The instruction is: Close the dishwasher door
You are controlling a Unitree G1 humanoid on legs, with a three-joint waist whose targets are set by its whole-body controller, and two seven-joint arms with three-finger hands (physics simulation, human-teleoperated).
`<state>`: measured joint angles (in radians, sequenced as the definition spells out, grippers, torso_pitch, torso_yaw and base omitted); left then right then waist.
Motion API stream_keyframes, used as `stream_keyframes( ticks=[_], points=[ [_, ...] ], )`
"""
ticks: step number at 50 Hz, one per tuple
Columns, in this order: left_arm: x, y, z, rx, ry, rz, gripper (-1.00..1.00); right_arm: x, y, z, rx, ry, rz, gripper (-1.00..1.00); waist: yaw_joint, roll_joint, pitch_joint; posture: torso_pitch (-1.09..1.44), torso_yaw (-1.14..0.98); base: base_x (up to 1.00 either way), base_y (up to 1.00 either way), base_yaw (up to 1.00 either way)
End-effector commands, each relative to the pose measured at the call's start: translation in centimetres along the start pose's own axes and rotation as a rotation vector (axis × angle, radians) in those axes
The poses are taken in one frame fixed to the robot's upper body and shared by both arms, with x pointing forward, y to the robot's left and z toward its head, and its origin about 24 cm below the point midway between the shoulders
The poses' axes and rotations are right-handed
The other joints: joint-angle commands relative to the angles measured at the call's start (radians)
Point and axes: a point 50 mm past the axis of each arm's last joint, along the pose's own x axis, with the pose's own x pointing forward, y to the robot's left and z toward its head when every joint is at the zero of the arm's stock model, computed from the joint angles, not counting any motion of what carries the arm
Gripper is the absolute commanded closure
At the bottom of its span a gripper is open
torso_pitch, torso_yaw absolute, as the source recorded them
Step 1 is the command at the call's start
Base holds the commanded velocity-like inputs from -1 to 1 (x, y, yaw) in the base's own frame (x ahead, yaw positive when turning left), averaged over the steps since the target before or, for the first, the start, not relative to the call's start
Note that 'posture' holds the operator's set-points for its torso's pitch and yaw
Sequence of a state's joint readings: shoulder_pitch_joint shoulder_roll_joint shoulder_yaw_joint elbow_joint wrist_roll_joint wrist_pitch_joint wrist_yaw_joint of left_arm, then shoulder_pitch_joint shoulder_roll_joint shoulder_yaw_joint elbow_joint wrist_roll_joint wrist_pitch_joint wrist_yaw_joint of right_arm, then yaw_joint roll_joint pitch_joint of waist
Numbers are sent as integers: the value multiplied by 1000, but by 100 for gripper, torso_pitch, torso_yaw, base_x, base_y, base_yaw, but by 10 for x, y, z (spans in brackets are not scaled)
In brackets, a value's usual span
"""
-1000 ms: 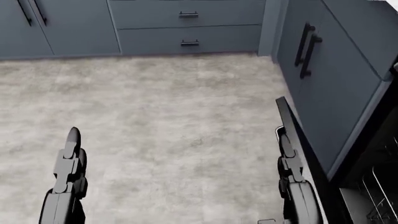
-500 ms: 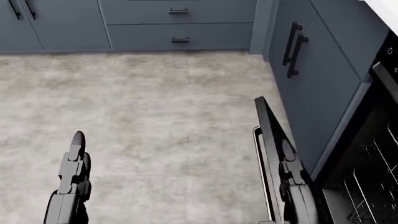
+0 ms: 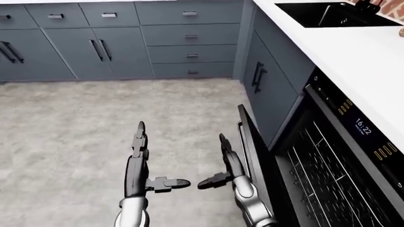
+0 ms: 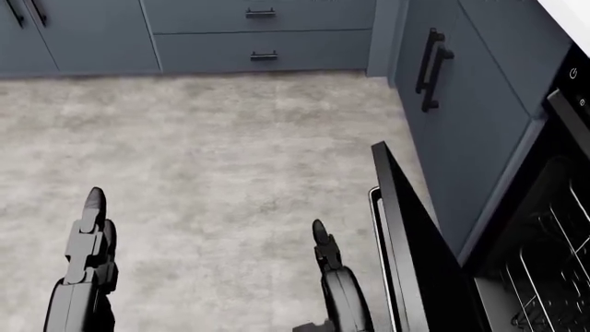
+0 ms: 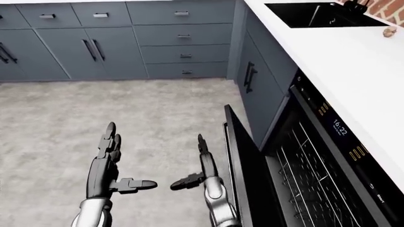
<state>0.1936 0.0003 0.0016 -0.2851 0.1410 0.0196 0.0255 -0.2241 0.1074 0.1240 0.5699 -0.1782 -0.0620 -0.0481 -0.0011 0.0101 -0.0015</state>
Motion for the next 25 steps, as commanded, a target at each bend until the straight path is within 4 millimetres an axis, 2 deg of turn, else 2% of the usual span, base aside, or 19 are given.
stream_keyframes(
  ticks=[1,4,8,15,18,25],
  points=[
    [2,1,16,-2,-87,7,-100,10,4,13,14,-90,17,-100,-1,4,-18,0,0,0,0,0],
    [2,2,16,-4,-88,7,-100,21,11,-2,11,-43,48,-100,-4,8,-23,0,0,0,0,0],
    [2,2,16,-5,-88,9,-100,23,14,-16,20,25,78,-100,-4,11,-29,0,0,0,0,0],
    [3,4,17,-8,-86,12,-100,16,11,-39,78,148,119,-100,1,9,-24,0,0,0,0,0],
    [3,5,17,-8,-86,16,-100,8,11,-54,72,218,130,-100,2,6,-21,0,0,0,0,0],
    [2,6,20,-10,-90,20,-100,-13,-8,-88,122,377,107,-100,5,0,-13,0,0,0,0,0]
  ],
)
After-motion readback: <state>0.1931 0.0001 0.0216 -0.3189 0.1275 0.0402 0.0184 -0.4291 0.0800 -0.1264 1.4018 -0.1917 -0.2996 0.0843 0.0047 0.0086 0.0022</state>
